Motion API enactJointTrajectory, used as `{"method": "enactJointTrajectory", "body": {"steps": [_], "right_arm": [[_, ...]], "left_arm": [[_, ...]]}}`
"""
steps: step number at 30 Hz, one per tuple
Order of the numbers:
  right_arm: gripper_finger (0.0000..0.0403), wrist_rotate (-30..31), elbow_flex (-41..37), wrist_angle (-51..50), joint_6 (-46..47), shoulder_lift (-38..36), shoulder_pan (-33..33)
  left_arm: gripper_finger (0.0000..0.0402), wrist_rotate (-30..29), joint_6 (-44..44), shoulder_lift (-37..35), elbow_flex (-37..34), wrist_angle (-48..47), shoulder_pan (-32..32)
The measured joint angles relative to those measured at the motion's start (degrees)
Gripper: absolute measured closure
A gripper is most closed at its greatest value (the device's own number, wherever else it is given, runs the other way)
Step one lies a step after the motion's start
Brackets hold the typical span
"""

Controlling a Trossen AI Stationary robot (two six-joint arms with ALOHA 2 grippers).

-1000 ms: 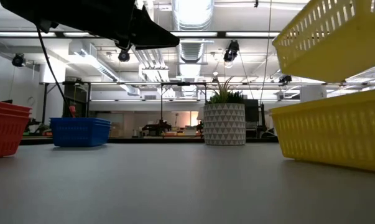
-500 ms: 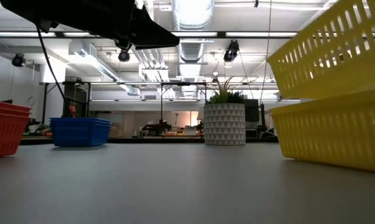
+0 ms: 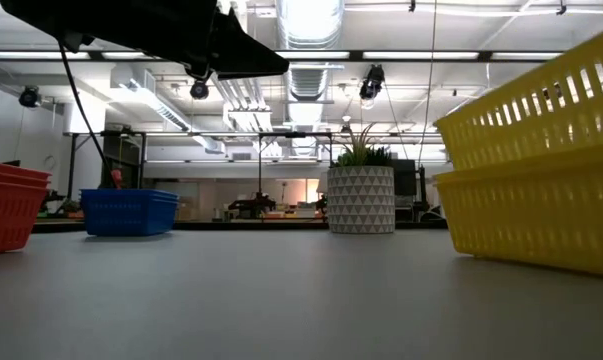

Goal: Stack baskets by color
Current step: Stack the right yellow bin on top of the left yellow bin, then return to Home Position

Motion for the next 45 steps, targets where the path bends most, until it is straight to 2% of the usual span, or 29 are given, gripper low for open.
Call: {"method": "enactJointTrajectory", "body": {"steps": [9,18,23,29,33,35,40,42,45], "right_arm": [[0.0390,0.5,-1.7,3.4,-2.0,0.0,0.0],[0.0310,0.4,-3.4,3.5,-0.2,0.0,-0.3],[0.0285,0.0,-2.6,3.2,0.2,-0.9,-0.3],[0.0280,0.1,-2.2,3.5,0.2,-3.2,-0.2],[0.0307,3.0,-3.6,6.3,-1.8,-4.9,-0.2],[0.0328,4.7,-5.5,9.4,-4.3,-6.0,-0.2],[0.0380,6.8,-15.7,23.6,-13.1,-12.2,-0.8],[0.0390,9.9,-21.4,28.7,-16.7,-16.3,-1.5],[0.0394,16.9,-31.1,36.5,-21.5,-24.5,-3.3]], "left_arm": [[0.0302,0.0,-0.1,0.0,0.0,0.0,0.0],[0.0302,0.0,-0.1,0.0,0.0,0.0,0.0],[0.0302,0.0,-0.1,0.0,0.0,0.0,0.0],[0.0302,0.0,-0.2,0.0,0.0,0.0,0.0],[0.0302,0.4,-0.3,0.0,0.0,0.0,-0.1],[0.0302,4.1,-0.1,-0.3,0.0,-1.3,-0.4],[0.0302,28.1,1.4,-6.1,-0.5,-17.4,-0.8],[0.0304,31.4,1.1,-9.4,-1.3,-23.3,-0.8],[0.0320,31.6,1.2,-15.8,-4.6,-24.7,-0.6]]}}
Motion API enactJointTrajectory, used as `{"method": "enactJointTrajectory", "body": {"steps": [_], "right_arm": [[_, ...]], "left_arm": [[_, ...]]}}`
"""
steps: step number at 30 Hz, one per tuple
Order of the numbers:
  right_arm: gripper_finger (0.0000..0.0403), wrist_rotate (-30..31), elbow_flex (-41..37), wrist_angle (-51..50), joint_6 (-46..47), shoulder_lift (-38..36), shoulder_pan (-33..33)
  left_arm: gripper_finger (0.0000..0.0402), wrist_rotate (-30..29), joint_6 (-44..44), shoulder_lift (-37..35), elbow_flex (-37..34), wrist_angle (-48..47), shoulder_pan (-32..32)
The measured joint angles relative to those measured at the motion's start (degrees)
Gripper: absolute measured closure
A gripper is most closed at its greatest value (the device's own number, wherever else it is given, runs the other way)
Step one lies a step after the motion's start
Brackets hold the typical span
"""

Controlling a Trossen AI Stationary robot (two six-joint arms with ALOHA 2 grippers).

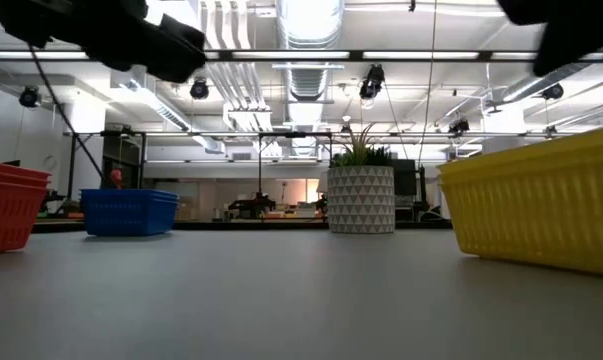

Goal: Stack baskets by color
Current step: Return to Home Position

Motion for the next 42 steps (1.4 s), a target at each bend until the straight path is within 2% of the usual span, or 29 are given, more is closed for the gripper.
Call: {"method": "enactJointTrajectory", "body": {"steps": [2,5,8,11,15,18,23,27,34,39,42], "right_arm": [[0.0394,3.2,-7.0,8.5,-4.3,-6.5,-2.0],[0.0394,3.9,-17.6,26.7,-13.8,-15.7,-6.3],[0.0394,-0.7,-26.5,44.4,-23.7,-23.1,-11.8],[0.0394,-8.5,-32.7,53.4,-29.4,-29.0,-18.8],[0.0394,-13.8,-37.3,52.1,-29.7,-37.6,-26.9],[0.0394,-17.1,-41.1,51.9,-29.4,-44.4,-30.1],[0.0394,-18.0,-48.4,51.7,-29.8,-54.2,-32.5],[0.0394,-18.0,-53.2,51.5,-31.5,-61.0,-33.9],[0.0394,-16.8,-55.0,44.2,-35.6,-71.7,-36.3],[0.0394,-16.5,-53.0,40.3,-40.8,-78.7,-36.4],[0.0394,-16.8,-52.3,40.2,-41.4,-79.3,-36.4]], "left_arm": [[0.0336,0.1,0.0,-4.8,-2.9,1.3,0.6],[0.0366,0.0,-1.0,-12.1,-7.6,3.3,1.3],[0.0394,0.0,-1.6,-18.3,-12.8,8.6,3.1],[0.0398,-0.2,-1.6,-22.7,-18.2,15.5,6.5],[0.0401,-0.1,-2.9,-28.0,-23.8,18.7,10.6],[0.0401,0.1,-5.3,-31.4,-26.7,18.7,11.5],[0.0401,0.1,-5.6,-35.3,-31.4,18.5,11.5],[0.0401,-0.1,-5.8,-36.9,-31.7,15.6,11.5],[0.0402,-5.7,-4.6,-38.8,-31.7,15.7,11.5],[0.0402,-6.3,-4.5,-41.2,-31.7,17.6,11.5],[0.0402,-8.3,-2.5,-43.0,-31.8,19.0,11.5]]}}
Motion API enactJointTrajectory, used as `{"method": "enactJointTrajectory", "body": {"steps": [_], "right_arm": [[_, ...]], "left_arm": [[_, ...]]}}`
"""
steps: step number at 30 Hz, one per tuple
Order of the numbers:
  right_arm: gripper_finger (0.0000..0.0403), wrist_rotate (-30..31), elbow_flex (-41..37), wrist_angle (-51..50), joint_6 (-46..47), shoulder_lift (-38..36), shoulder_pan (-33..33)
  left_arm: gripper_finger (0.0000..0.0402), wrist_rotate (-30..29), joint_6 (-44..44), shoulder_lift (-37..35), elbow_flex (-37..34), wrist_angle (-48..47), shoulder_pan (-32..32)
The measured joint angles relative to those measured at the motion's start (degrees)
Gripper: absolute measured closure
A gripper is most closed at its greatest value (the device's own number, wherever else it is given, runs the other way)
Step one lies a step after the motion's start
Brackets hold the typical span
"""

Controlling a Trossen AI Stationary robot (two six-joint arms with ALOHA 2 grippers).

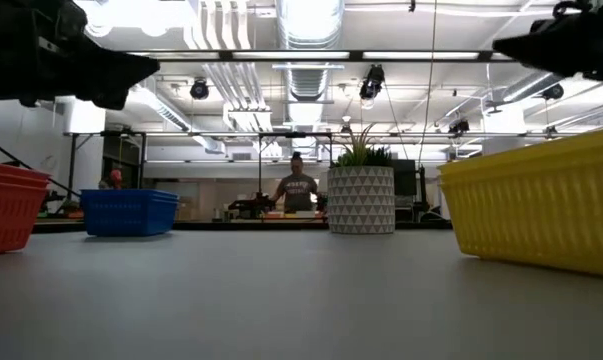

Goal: Stack baskets by color
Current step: Return to Home Position

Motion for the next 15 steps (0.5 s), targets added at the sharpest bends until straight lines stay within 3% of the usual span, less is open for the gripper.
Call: {"method": "enactJointTrajectory", "body": {"steps": [15], "right_arm": [[0.0394,-8.8,-7.0,12.8,0.0,0.5,0.0]], "left_arm": [[0.0402,-0.9,1.3,0.9,-0.1,-0.4,0.0]]}}
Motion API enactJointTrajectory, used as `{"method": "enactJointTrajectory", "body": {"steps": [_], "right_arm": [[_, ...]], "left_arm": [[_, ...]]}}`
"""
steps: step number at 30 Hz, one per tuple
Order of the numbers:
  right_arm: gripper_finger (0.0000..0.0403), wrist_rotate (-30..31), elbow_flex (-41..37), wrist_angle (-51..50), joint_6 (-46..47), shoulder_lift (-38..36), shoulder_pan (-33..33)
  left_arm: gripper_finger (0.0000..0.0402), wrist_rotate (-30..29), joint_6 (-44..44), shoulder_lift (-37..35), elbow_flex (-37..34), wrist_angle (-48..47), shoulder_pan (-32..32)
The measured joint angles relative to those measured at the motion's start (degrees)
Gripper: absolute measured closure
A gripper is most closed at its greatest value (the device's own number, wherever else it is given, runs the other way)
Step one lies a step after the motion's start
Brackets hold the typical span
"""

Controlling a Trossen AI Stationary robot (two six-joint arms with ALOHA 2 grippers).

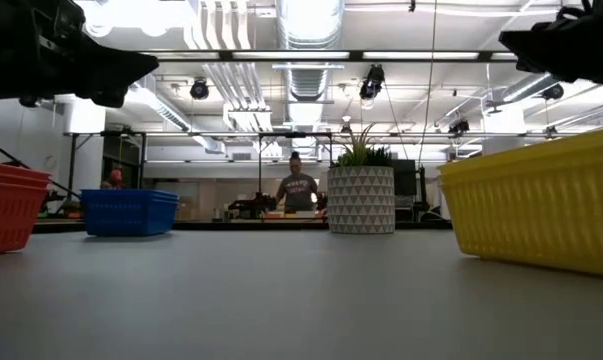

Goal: Stack baskets by color
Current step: Return to Home Position

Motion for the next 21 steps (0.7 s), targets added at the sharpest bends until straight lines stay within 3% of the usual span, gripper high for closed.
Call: {"method": "enactJointTrajectory", "body": {"steps": [5,14,21], "right_arm": [[0.0394,-0.1,-1.3,0.3,3.2,0.7,0.0],[0.0394,0.1,-1.3,0.5,21.5,1.1,0.0],[0.0394,0.1,-1.3,0.4,24.2,1.1,0.0]], "left_arm": [[0.0402,0.0,0.0,1.4,0.0,0.0,0.0],[0.0402,0.0,-0.1,3.9,0.0,0.0,0.0],[0.0402,0.0,-0.1,6.2,-0.1,0.0,0.0]]}}
